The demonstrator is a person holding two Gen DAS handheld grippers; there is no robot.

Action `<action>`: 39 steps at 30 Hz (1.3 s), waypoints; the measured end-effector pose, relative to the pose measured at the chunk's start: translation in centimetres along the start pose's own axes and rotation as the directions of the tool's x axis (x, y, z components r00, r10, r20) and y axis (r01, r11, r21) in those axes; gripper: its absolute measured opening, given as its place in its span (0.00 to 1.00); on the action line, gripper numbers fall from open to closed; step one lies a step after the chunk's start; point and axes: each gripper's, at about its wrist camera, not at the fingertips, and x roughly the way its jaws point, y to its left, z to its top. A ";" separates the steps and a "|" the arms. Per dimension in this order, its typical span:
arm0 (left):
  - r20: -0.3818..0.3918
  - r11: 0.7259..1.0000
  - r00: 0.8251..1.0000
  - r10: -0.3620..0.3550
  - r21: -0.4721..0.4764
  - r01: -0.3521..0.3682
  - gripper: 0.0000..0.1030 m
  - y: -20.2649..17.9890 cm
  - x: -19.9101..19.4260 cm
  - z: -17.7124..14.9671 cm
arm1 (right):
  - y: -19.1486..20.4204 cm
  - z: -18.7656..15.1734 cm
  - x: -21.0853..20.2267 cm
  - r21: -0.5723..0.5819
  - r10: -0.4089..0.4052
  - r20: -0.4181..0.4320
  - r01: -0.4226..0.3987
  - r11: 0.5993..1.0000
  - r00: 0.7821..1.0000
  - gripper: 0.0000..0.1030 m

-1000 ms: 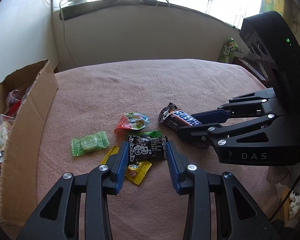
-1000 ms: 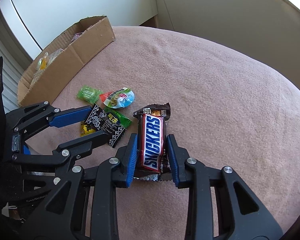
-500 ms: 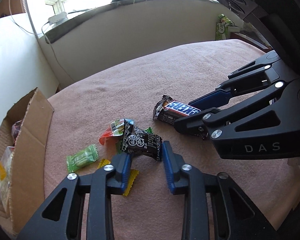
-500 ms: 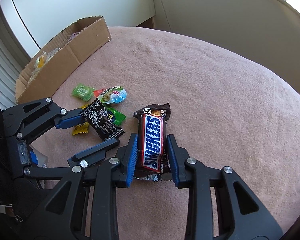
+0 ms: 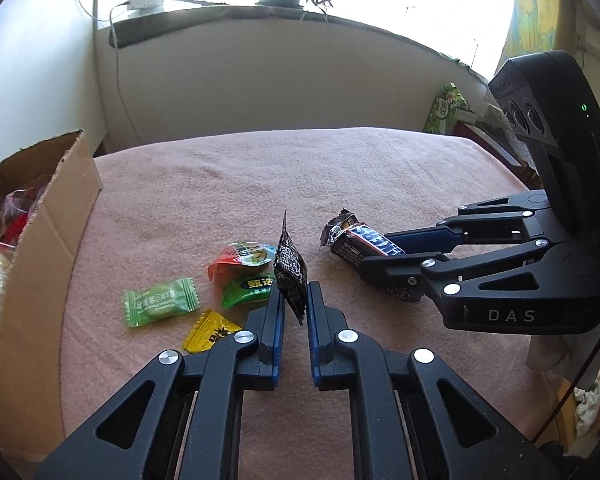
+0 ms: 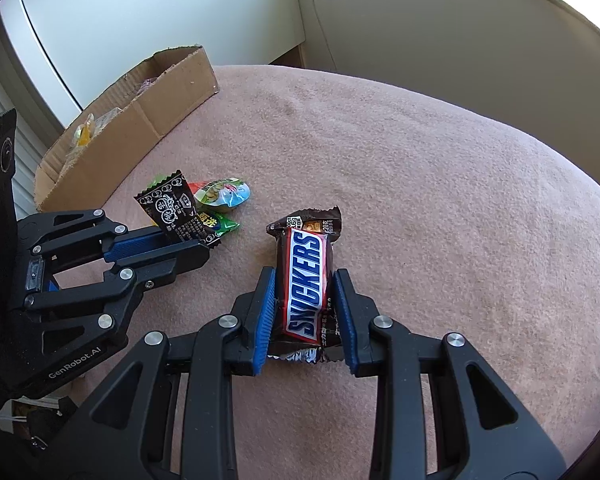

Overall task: Organize snacks
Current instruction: 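Grasp the Snickers bar with the right gripper while the left gripper grasps the black candy packet, then carry the Snickers bar with the right gripper while the left gripper carries the black packet to the box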

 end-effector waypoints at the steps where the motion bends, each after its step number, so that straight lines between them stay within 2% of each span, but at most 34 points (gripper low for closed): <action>1: 0.007 1.000 1.000 -0.006 -0.003 0.006 0.09 -0.1 -0.3 0.0 | 0.0 0.0 -0.2 0.001 -0.002 0.005 0.002 1.000 1.000 0.29; 10: 0.088 0.999 0.996 -0.030 -0.031 0.033 0.09 0.7 -3.9 0.4 | 0.8 0.2 -3.3 -0.010 -0.027 0.066 0.028 1.000 0.997 0.29; 18: 0.154 0.998 0.988 -0.003 -0.068 0.013 0.09 3.4 -7.4 0.1 | 3.3 2.5 -6.2 -0.053 -0.026 0.142 0.034 0.998 0.989 0.29; 26: 0.181 0.993 0.981 0.073 -0.105 -0.054 0.09 6.5 -10.1 -0.9 | 6.9 5.3 -6.4 -0.106 0.013 0.181 0.007 0.994 0.983 0.29; 32: 0.199 0.981 0.967 0.156 -0.147 -0.128 0.09 9.4 -11.8 -0.8 | 10.2 7.6 -5.1 -0.148 0.052 0.187 -0.024 0.989 0.981 0.29; 39: 0.218 0.965 0.952 0.217 -0.197 -0.175 0.09 12.8 -13.4 -1.2 | 14.3 10.5 -2.9 -0.194 0.103 0.182 -0.067 0.979 0.978 0.29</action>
